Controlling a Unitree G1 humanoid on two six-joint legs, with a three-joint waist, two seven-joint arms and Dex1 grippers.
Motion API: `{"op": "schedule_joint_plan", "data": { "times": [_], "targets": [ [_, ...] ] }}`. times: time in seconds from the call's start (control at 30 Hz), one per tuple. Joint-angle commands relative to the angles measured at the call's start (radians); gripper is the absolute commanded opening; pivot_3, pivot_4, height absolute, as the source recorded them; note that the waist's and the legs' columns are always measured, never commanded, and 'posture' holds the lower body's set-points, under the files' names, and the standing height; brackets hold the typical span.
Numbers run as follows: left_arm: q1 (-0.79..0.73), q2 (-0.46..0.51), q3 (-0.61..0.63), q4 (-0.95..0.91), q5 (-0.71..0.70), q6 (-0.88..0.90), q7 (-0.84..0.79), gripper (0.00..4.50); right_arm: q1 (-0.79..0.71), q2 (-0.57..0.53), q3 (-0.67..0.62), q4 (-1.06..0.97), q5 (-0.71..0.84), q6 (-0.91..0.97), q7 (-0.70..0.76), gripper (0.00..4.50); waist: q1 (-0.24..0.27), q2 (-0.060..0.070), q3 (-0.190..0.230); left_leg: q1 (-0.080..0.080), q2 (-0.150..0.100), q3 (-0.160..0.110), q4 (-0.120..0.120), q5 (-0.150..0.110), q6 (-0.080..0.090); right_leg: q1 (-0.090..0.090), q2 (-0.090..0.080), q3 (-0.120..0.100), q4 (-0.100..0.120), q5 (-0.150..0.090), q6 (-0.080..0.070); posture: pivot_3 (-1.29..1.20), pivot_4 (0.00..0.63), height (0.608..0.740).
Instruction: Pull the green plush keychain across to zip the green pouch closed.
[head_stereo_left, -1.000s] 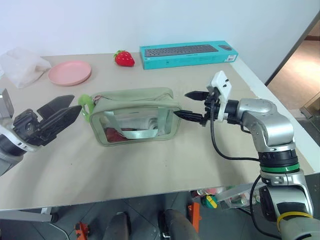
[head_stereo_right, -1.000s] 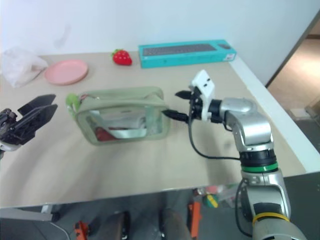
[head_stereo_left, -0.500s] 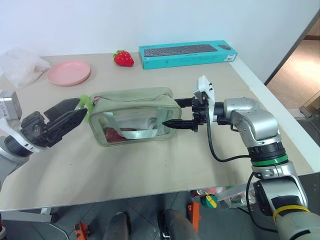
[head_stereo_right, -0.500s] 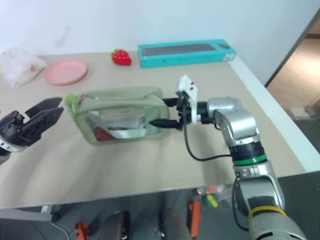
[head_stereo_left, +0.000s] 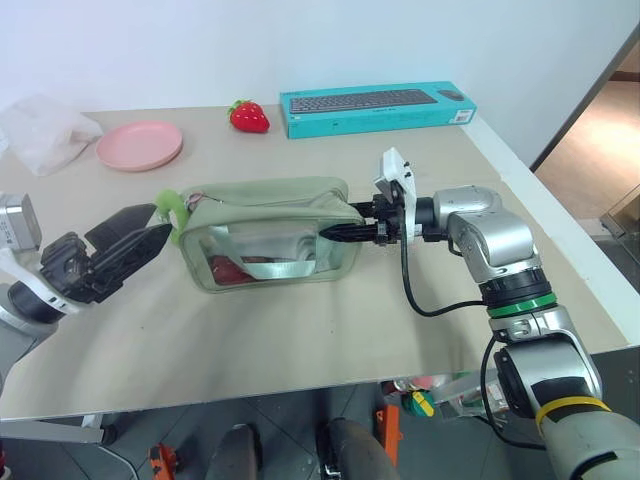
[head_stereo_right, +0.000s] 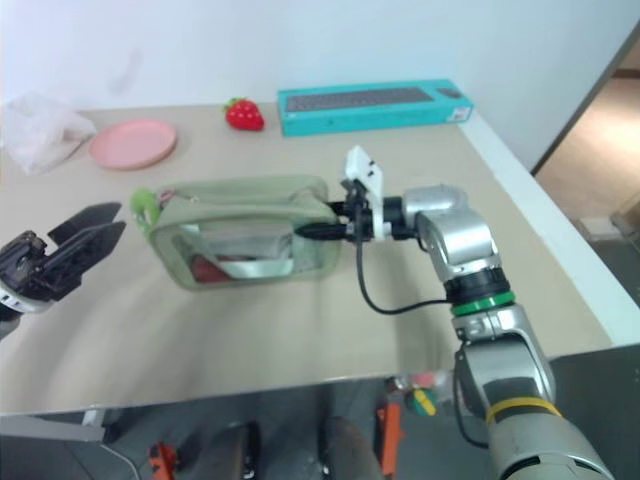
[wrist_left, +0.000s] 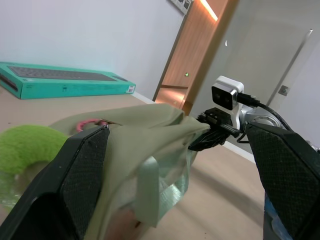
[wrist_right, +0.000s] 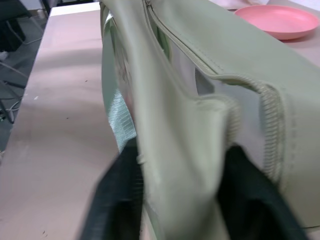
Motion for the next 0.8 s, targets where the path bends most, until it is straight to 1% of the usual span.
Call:
{"op": "schedule_joint_plan", "data": {
  "times": [0.03, 0.07, 0.13, 0.23, 0.3, 0.43, 0.53, 0.67, 0.8],
  "targets": [
    [0.004, 0.014, 0.044, -0.004, 0.006, -0.025, 0.000, 4.50, -0.001, -0.031, -0.040, -0.071, 0.032, 0.018, 0.021, 0.19, 0.000, 0.000, 0.000, 0.000, 0.000, 0.000, 0.000, 0.000, 0.000, 0.000, 0.000, 0.000, 0.000, 0.000, 0.000, 0.00, 0.150, 0.740],
    [0.006, 0.014, 0.045, 0.002, 0.016, -0.027, -0.001, 4.50, 0.005, -0.037, -0.042, -0.093, 0.039, 0.032, 0.022, 0.08, 0.000, 0.000, 0.000, 0.000, 0.000, 0.000, 0.000, 0.000, 0.000, 0.000, 0.000, 0.000, 0.000, 0.000, 0.000, 0.00, 0.150, 0.740],
    [0.010, 0.018, 0.036, 0.027, 0.063, -0.036, 0.010, 4.50, 0.024, -0.046, -0.044, -0.148, 0.053, 0.067, 0.011, 0.08, 0.000, 0.000, 0.000, 0.000, 0.000, 0.000, 0.000, 0.000, 0.000, 0.000, 0.000, 0.000, 0.000, 0.000, 0.000, 0.00, 0.150, 0.740],
    [-0.013, 0.018, -0.018, 0.102, 0.217, -0.082, 0.069, 4.50, 0.054, -0.045, -0.048, -0.230, 0.084, 0.136, -0.023, 0.08, 0.001, 0.000, 0.000, 0.000, 0.000, 0.000, -0.001, 0.000, 0.000, 0.000, 0.000, 0.000, 0.000, 0.000, 0.000, 0.00, 0.150, 0.740],
    [-0.034, 0.008, -0.039, 0.134, 0.264, -0.097, 0.086, 4.50, 0.076, -0.043, -0.040, -0.266, 0.084, 0.150, -0.040, 0.08, 0.001, 0.000, 0.000, 0.001, 0.000, 0.000, -0.001, 0.000, 0.000, 0.000, 0.000, 0.000, 0.000, 0.000, 0.000, 0.00, 0.150, 0.740],
    [-0.071, -0.010, -0.067, 0.142, 0.279, -0.094, 0.084, 4.50, 0.090, -0.034, -0.032, -0.276, 0.074, 0.160, -0.074, 0.08, 0.000, 0.000, 0.000, 0.000, 0.000, 0.001, 0.000, 0.000, 0.000, 0.000, 0.000, 0.000, 0.000, 0.000, 0.000, 0.00, 0.150, 0.740],
    [-0.116, -0.020, -0.106, 0.190, 0.321, -0.095, 0.090, 4.50, 0.094, -0.031, -0.034, -0.281, 0.079, 0.164, -0.086, 0.08, -0.001, 0.000, 0.000, 0.001, 0.000, 0.001, 0.000, 0.000, 0.000, 0.000, 0.000, 0.001, 0.000, 0.000, 0.000, 0.00, 0.150, 0.740],
    [-0.203, -0.067, -0.082, 0.259, 0.284, -0.080, 0.129, 4.50, 0.101, -0.028, -0.032, -0.290, 0.081, 0.166, -0.096, 0.08, -0.001, -0.001, 0.000, 0.001, 0.001, 0.000, 0.000, 0.000, 0.000, 0.000, 0.001, 0.000, 0.000, 0.001, 0.000, 0.00, 0.150, 0.740],
    [-0.228, -0.085, -0.095, 0.303, 0.317, -0.080, 0.147, 4.50, 0.113, -0.025, -0.033, -0.305, 0.085, 0.173, -0.109, 0.08, -0.003, -0.001, 0.000, 0.001, 0.002, 0.000, -0.001, 0.000, 0.000, 0.000, 0.002, 0.001, 0.000, 0.001, -0.001, 0.00, 0.150, 0.740]
  ]
}}
